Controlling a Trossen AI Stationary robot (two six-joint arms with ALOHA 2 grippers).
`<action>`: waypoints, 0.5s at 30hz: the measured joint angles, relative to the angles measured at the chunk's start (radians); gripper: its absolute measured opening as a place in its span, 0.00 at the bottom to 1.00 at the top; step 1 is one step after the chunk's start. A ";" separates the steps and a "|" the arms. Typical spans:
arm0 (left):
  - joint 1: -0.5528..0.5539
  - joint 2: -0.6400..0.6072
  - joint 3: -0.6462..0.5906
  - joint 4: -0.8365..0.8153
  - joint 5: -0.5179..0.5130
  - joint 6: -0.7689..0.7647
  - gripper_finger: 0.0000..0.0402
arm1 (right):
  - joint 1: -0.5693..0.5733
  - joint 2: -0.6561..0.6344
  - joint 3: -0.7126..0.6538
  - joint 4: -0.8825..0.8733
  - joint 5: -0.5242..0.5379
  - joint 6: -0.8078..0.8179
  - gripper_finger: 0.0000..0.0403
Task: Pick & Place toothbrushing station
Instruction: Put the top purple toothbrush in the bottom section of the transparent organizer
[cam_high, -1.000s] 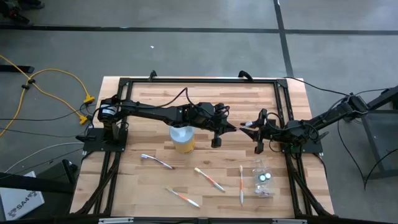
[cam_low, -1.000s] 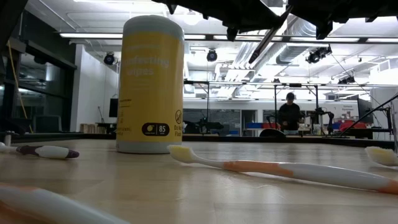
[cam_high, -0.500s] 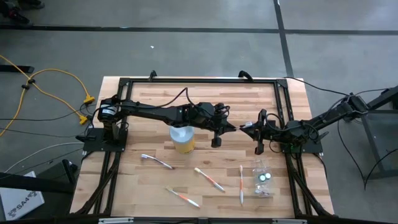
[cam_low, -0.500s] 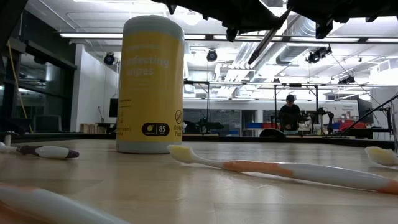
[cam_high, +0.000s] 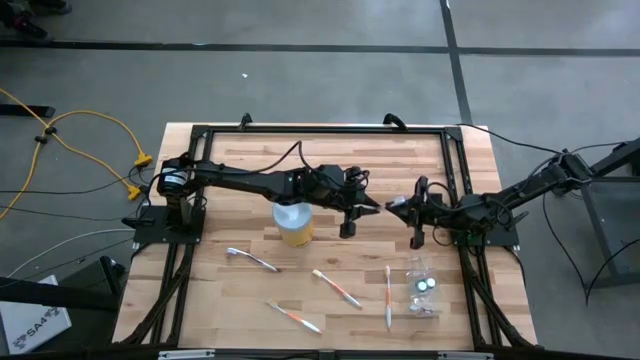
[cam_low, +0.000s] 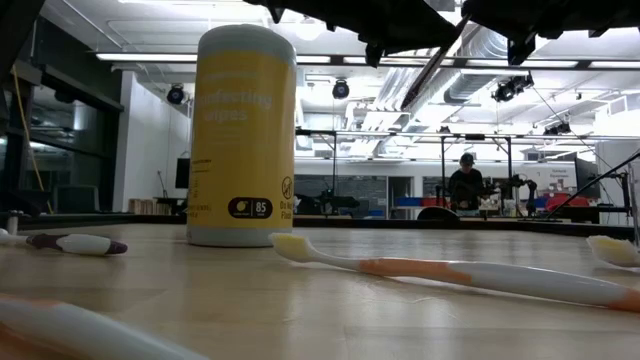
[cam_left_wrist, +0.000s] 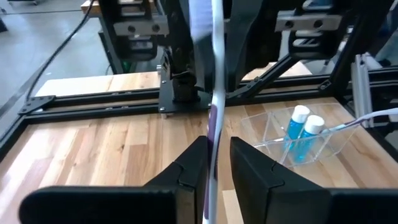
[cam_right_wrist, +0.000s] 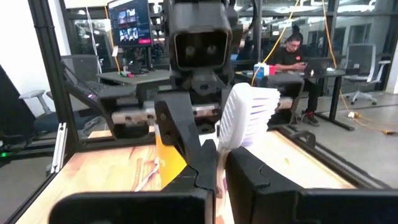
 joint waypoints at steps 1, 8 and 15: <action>0.000 0.000 0.000 0.004 0.014 -0.002 0.16 | 0.000 0.000 0.000 -0.009 0.000 0.005 0.02; 0.000 0.000 0.000 0.013 0.047 -0.004 0.17 | -0.001 -0.003 0.000 -0.053 0.012 0.029 0.02; 0.003 -0.006 0.000 -0.003 0.046 -0.005 0.17 | 0.012 -0.085 0.000 -0.165 0.038 0.065 0.02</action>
